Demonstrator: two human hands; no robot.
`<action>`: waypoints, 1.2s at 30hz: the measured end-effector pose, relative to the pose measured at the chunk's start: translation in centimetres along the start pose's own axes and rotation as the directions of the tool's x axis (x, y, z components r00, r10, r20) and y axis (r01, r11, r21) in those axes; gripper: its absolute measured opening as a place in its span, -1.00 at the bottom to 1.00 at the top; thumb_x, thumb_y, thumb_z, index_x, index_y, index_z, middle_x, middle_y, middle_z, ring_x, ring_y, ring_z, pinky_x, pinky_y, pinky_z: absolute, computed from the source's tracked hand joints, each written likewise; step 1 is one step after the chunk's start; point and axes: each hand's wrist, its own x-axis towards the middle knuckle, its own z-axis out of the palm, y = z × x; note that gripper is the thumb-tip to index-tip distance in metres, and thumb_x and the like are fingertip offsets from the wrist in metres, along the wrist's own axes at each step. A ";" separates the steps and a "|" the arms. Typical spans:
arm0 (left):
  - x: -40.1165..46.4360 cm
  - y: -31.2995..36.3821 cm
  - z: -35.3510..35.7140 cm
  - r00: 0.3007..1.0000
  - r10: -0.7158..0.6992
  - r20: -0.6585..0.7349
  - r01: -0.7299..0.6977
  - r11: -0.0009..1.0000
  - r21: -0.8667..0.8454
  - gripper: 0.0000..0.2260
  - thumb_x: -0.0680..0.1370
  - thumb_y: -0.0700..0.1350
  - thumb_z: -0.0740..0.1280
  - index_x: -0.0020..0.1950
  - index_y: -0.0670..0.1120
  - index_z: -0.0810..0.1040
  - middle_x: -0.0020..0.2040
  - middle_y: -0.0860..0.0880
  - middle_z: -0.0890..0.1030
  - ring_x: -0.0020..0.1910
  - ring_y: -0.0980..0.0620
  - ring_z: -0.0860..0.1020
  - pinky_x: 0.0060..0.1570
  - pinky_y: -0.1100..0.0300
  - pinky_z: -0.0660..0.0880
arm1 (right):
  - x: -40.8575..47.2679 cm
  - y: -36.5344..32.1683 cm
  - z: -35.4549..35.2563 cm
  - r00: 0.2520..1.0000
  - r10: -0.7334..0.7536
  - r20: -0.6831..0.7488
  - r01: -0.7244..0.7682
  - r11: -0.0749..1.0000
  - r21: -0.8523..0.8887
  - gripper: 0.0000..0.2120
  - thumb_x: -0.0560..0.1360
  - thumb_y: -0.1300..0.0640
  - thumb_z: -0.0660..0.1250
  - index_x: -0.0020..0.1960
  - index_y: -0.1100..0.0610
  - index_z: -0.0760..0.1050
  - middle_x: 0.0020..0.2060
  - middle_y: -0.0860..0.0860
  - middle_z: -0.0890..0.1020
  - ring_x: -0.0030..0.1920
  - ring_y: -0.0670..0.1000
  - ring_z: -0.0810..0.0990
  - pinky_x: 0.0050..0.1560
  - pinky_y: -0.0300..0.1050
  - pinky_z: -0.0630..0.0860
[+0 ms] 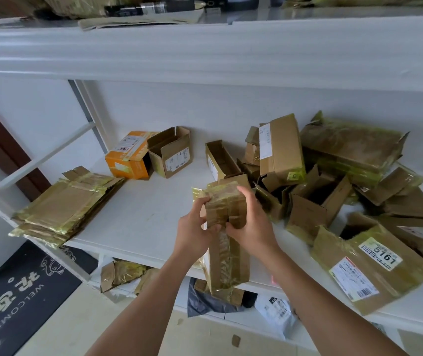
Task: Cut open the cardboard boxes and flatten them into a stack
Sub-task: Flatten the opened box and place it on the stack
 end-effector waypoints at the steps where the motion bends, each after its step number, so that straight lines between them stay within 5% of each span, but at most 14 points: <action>1: 0.1 0.0 0.0 1.000 -0.003 0.000 0.003 1.000 0.001 -0.47 0.48 -0.29 0.46 0.32 0.12 0.39 -0.09 0.18 0.64 -0.05 0.17 0.64 -0.20 0.28 0.60 | 0.1 0.1 -0.1 1.000 0.006 0.015 -0.006 1.000 0.008 -0.15 0.39 0.05 0.53 0.50 -0.15 0.10 0.35 0.01 0.46 0.29 0.01 0.49 0.23 0.01 0.53; 9: 0.1 0.0 0.2 1.000 -0.019 0.011 0.019 1.000 -0.011 -0.47 0.49 -0.31 0.45 0.30 0.14 0.37 -0.09 0.17 0.65 -0.06 0.11 0.66 -0.38 0.31 0.53 | -0.1 0.3 -1.1 0.993 0.043 0.106 -0.054 0.994 0.099 -0.01 0.36 0.11 0.54 0.51 -0.33 -0.03 0.35 -0.07 0.47 0.28 -0.03 0.50 0.23 0.00 0.54; 18: -0.1 0.2 0.6 0.999 -0.033 0.003 0.033 0.999 -0.007 -0.48 0.50 -0.32 0.43 0.24 0.18 0.35 -0.07 0.20 0.63 0.01 0.08 0.64 -0.18 0.16 0.64 | -0.5 0.4 -2.4 0.973 0.107 0.206 -0.151 0.966 0.209 0.11 0.32 0.21 0.54 0.48 -0.41 -0.14 0.17 -0.25 0.49 0.15 -0.08 0.58 0.22 0.07 0.56; 26: -0.1 0.7 0.8 0.999 -0.029 0.013 0.028 0.998 0.063 -0.49 0.52 -0.32 0.41 0.35 0.08 0.37 0.03 0.08 0.64 0.16 -0.04 0.63 0.05 -0.07 0.62 | -1.0 0.1 -3.5 0.958 0.164 0.234 -0.222 0.943 0.249 0.06 0.30 0.21 0.48 0.43 -0.48 -0.11 0.32 -0.07 0.49 0.23 0.01 0.56 0.23 0.20 0.54; 33: -0.8 0.5 1.4 1.000 0.015 0.007 -0.015 0.995 0.097 -0.47 0.50 -0.32 0.41 0.35 0.10 0.38 -0.03 0.15 0.64 0.17 -0.02 0.63 0.06 -0.08 0.61 | -1.5 -0.6 -2.5 0.979 0.169 0.114 -0.190 0.957 0.220 0.01 0.25 -0.24 0.52 0.44 -0.46 -0.10 0.48 -0.11 0.29 0.47 0.00 0.31 0.38 0.34 0.33; 36: -1.0 0.4 1.7 0.999 0.031 0.011 -0.032 0.995 0.099 -0.47 0.50 -0.33 0.40 0.37 0.09 0.38 -0.04 0.18 0.62 0.18 -0.01 0.62 0.07 -0.09 0.61 | -0.6 -1.0 -2.1 0.992 0.124 0.004 -0.123 0.980 0.157 0.00 0.33 -0.06 0.60 0.53 -0.19 0.00 0.49 -0.01 0.26 0.45 -0.06 0.27 0.39 -0.13 0.29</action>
